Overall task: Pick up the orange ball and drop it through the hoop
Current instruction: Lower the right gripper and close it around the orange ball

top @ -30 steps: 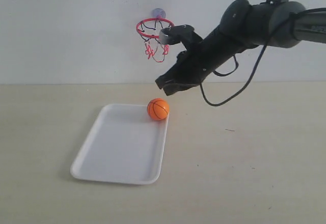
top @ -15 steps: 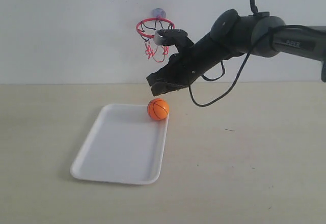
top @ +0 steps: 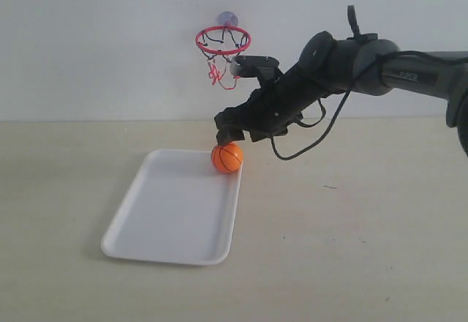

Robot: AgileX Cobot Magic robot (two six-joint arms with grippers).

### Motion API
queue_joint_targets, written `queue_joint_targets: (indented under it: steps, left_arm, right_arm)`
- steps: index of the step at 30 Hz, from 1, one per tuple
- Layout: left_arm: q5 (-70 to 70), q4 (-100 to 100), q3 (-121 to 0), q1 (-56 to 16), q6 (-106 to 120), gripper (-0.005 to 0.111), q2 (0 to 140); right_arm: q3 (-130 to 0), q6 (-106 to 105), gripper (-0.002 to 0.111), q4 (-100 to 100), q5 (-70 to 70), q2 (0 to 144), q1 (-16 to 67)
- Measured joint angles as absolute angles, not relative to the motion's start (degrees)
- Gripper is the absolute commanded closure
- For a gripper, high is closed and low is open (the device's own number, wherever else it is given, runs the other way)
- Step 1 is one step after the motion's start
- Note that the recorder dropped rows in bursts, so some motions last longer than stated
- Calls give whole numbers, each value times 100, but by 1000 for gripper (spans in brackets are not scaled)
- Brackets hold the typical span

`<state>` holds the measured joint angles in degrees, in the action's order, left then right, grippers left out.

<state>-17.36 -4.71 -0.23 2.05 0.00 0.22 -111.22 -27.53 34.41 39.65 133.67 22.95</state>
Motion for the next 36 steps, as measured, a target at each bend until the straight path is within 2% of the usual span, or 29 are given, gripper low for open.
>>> queue_joint_targets:
  steps: [22, 26, 34, 36]
  left_arm:
    - [-1736, -471, -23, 205, 0, 103, 22]
    - [-1736, -471, -23, 205, 0, 103, 22]
    - [-1736, -471, -23, 205, 0, 103, 22]
    - [-1736, -471, -23, 205, 0, 103, 22]
  right_arm:
    - [-11122, -2304, 35, 3630, 2909, 13952, 2521]
    - [-11122, -2216, 52, 3656, 2889, 13961, 2521]
    - [-11122, -2152, 105, 3667, 2876, 13961, 2521]
    - [-11122, -2143, 108, 3677, 2900, 13961, 2521]
